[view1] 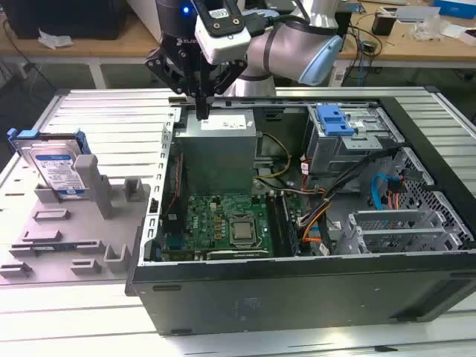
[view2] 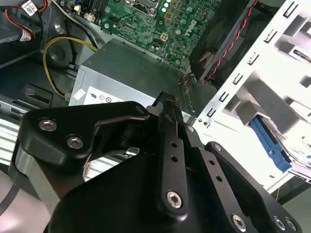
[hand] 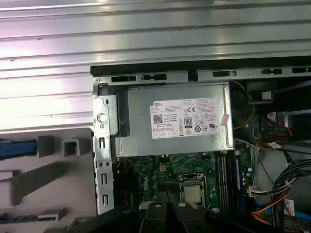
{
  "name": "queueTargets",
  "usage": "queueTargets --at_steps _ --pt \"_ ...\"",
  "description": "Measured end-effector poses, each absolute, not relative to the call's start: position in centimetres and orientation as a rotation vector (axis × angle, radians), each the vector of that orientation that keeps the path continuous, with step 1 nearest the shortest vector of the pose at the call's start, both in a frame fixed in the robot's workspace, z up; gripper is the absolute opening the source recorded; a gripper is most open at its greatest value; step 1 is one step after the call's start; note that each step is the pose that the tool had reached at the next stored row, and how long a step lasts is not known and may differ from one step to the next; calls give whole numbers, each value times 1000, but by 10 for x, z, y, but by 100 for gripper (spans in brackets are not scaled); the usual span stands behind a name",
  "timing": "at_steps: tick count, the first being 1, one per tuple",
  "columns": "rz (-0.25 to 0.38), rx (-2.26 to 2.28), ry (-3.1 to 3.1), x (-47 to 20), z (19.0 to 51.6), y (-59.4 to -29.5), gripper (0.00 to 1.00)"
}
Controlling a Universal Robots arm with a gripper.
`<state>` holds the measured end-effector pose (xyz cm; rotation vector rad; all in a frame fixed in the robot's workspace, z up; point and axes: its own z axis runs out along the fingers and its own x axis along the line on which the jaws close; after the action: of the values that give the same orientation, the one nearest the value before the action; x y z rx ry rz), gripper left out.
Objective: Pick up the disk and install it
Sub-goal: 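Reach for the disk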
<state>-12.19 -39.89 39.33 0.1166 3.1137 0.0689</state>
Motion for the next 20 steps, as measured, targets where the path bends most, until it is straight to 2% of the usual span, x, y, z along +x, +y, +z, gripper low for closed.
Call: queueTargets --at_steps 20 --pt "69 116 3114 -140 393 -399 11"
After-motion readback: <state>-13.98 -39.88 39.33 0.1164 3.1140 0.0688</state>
